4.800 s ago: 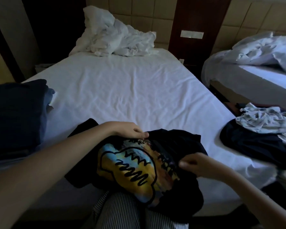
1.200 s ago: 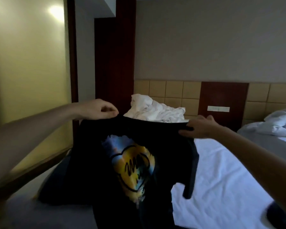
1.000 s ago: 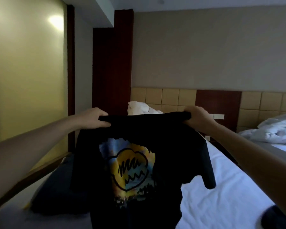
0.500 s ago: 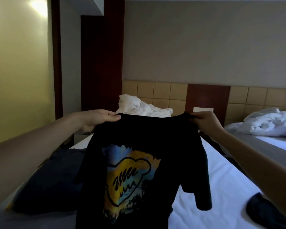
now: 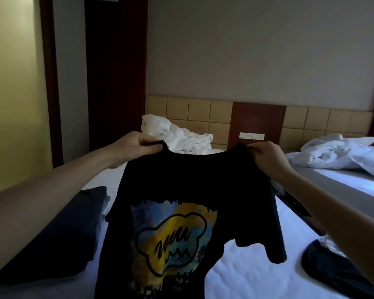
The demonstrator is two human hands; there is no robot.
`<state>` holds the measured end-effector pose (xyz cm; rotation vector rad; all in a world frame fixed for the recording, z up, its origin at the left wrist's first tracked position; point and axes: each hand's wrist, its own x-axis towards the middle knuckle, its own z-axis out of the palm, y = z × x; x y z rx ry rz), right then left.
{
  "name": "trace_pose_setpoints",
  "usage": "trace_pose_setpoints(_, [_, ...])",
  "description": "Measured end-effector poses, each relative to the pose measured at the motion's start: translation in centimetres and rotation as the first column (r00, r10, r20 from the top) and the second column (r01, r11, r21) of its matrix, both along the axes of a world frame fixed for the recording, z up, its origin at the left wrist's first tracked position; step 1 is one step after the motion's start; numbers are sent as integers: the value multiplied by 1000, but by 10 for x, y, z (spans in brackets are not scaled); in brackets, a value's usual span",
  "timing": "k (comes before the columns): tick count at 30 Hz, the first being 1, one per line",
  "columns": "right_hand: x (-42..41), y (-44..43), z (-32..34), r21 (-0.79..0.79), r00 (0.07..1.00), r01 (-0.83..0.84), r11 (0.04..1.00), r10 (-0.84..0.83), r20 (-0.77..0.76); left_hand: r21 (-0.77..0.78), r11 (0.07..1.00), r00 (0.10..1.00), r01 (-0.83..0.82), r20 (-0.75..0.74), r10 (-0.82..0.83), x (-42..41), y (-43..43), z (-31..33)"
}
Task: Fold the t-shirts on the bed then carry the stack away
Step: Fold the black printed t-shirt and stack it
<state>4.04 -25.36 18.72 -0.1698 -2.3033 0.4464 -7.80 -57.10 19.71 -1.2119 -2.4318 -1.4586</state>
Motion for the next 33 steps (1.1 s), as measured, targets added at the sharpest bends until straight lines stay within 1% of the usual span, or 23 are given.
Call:
trace_pose_setpoints(2, [-7,2,-2,-262,997,-71,963,69,-17,-233,971,995,-58,-90,38,-5,-1,6])
trace_pose_setpoints(4, [-13,0,-5,-564,986,-147,812,166,-19,-431,891,986,-145,-142,91,-11,-3,10])
trace_pose_setpoints(5, [-15,-2,-7,-661,977,-176,730,209,-29,-483,859,983,-171,-139,117,-12,-4,11])
trace_pose_setpoints(7, [-19,-6,-9,-691,959,-225,687,283,-31,-488,848,977,-209,-136,163,-16,-6,10])
trace_pose_setpoints(9, [-23,-6,-11,-543,922,-247,803,367,123,-389,889,970,-242,-114,214,-20,-8,6])
trace_pose_setpoints(11, [-26,-2,-13,-120,863,-184,976,219,455,-273,926,965,-261,-81,248,-22,-8,1])
trace_pose_setpoints(13, [-33,6,-17,295,800,-120,948,-84,595,-155,963,975,-221,-52,215,-22,-8,-4])
trace_pose_setpoints(15, [-42,14,-16,432,783,-51,901,-233,577,-126,983,991,-132,-1,133,-20,-9,-5])
trace_pose_setpoints(17, [-47,20,-13,294,829,-8,956,-158,537,-330,942,997,-66,16,76,-17,-14,-4])
trace_pose_setpoints(19, [-47,28,-12,23,867,-44,999,27,497,-610,788,996,-82,-33,78,-20,-21,-6])
trace_pose_setpoints(20, [-43,29,-11,-115,869,-94,989,138,476,-674,728,992,-129,-92,90,-24,-25,-7])
trace_pose_setpoints(21, [-37,28,-11,-243,855,-144,959,244,457,-665,729,987,-161,-118,110,-29,-29,-7])
trace_pose_setpoints(22, [-32,25,-12,-375,836,-191,907,351,423,-602,779,985,-175,-98,145,-33,-33,-7])
trace_pose_setpoints(24, [-26,22,-12,-594,819,-256,762,497,285,-389,906,978,-169,45,202,-34,-37,-5])
trace_pose_setpoints(25, [-22,19,-7,-629,825,-281,725,518,228,-282,946,972,-160,122,201,-33,-37,-3])
trace_pose_setpoints(26, [-19,17,-1,-604,825,-307,735,522,217,-181,971,966,-154,181,187,-32,-35,-2])
trace_pose_setpoints(27, [-17,15,6,-512,819,-313,800,500,280,-91,984,963,-152,210,168,-31,-33,-2])
trace_pose_setpoints(28, [-17,14,14,-341,799,-302,890,431,419,-33,986,968,-161,191,164,-30,-31,-2])
trace_pose_setpoints(29, [-16,12,22,-100,772,-269,958,276,573,-26,983,973,-184,140,186,-28,-29,-1])
trace_pose_setpoints(30, [-19,11,26,171,732,-224,959,50,680,-53,977,974,-208,77,212,-28,-26,0])
trace_pose_setpoints(31, [-22,11,28,390,705,-173,904,-163,690,-103,969,973,-226,28,230,-27,-25,3])
trace_pose_setpoints(32, [-26,13,29,508,712,-118,854,-283,642,-165,962,975,-217,5,221,-25,-23,7])
trace_pose_setpoints(33, [-28,14,29,514,751,-71,855,-293,591,-249,950,981,-191,-4,196,-24,-22,9])
